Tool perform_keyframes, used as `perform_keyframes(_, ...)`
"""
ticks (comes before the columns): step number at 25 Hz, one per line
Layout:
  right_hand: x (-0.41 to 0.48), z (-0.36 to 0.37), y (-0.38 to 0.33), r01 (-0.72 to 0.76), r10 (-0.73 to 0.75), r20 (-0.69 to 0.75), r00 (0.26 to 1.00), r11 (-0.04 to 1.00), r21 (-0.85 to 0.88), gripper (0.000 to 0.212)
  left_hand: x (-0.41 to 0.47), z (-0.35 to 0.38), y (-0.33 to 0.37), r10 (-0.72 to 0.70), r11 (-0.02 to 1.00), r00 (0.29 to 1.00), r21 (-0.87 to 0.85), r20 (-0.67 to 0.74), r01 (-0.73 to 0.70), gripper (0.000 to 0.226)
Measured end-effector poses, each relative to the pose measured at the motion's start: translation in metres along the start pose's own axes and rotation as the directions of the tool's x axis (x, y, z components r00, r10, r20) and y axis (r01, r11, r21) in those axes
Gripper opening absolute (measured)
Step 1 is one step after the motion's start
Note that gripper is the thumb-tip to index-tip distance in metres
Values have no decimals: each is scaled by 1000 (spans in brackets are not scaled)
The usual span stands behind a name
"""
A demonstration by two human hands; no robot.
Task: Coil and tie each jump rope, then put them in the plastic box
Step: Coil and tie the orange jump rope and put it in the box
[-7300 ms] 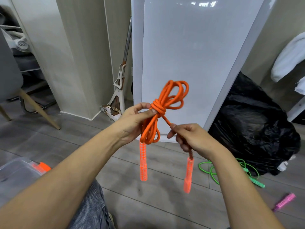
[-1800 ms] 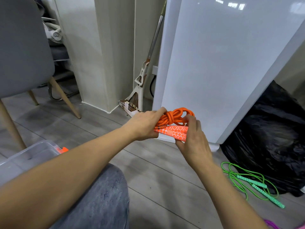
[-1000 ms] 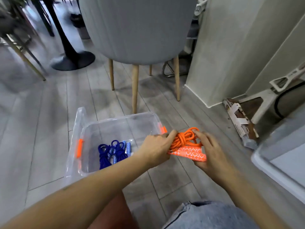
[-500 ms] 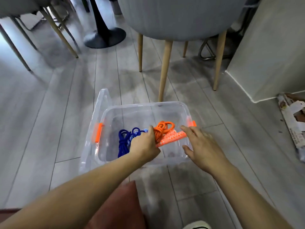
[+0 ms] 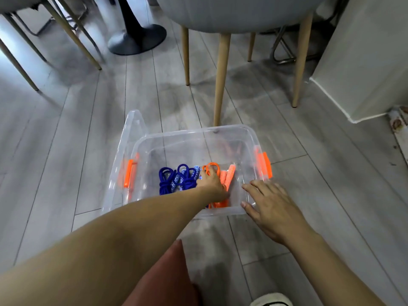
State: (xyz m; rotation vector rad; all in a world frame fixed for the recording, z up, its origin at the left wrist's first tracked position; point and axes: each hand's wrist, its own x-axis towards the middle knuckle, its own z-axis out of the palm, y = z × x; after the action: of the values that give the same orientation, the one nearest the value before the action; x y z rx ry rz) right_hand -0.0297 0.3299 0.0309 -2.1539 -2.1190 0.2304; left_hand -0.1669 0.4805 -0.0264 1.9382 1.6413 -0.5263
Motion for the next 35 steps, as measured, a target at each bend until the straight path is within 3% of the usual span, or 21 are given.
perform_keyframes(1,-1,2,1,7,-7,-6,1000,1000,-12,51,2,4,2,157,969,987,198,-31,-148,97)
perform_keyframes(3,-3,4,3,10,-10,8,1000,999,-34,51,13,15,7,461,729,885,541,65,-420,74)
perform_keyframes(5,-3,6,4,21,-20,29,999,999,-32,51,30,32,9,484,544,829,645,282,-537,58)
perform_keyframes(7,-3,8,4,24,-22,60,998,999,-26,54,45,45,7,418,494,822,662,387,-563,54)
perform_keyframes(10,-6,12,6,4,-3,82,997,1000,-14,57,54,51,3,368,507,832,660,415,-554,49)
perform_keyframes(13,-6,13,8,-15,16,105,994,1000,-9,59,56,47,-10,276,577,899,690,340,-437,45)
perform_keyframes(17,-6,13,6,-30,30,126,992,1000,-2,63,64,53,-21,122,663,969,708,216,-241,69)
perform_keyframes(23,-5,4,1,-39,33,96,995,998,57,69,62,48,-18,122,727,961,637,247,-256,76)
perform_keyframes(26,-6,0,0,-65,53,111,992,993,102,61,45,35,-13,186,730,927,585,325,-352,69)
perform_keyframes(28,-9,-4,1,-78,69,80,994,990,114,50,28,21,-11,255,754,922,537,292,-379,61)
perform_keyframes(30,-14,-11,2,-98,92,52,994,988,120,48,9,7,-11,377,756,910,510,171,-409,47)
perform_keyframes(35,-37,-46,12,-177,180,-16,984,978,107,47,-41,-30,1,627,727,770,447,-122,-521,29)
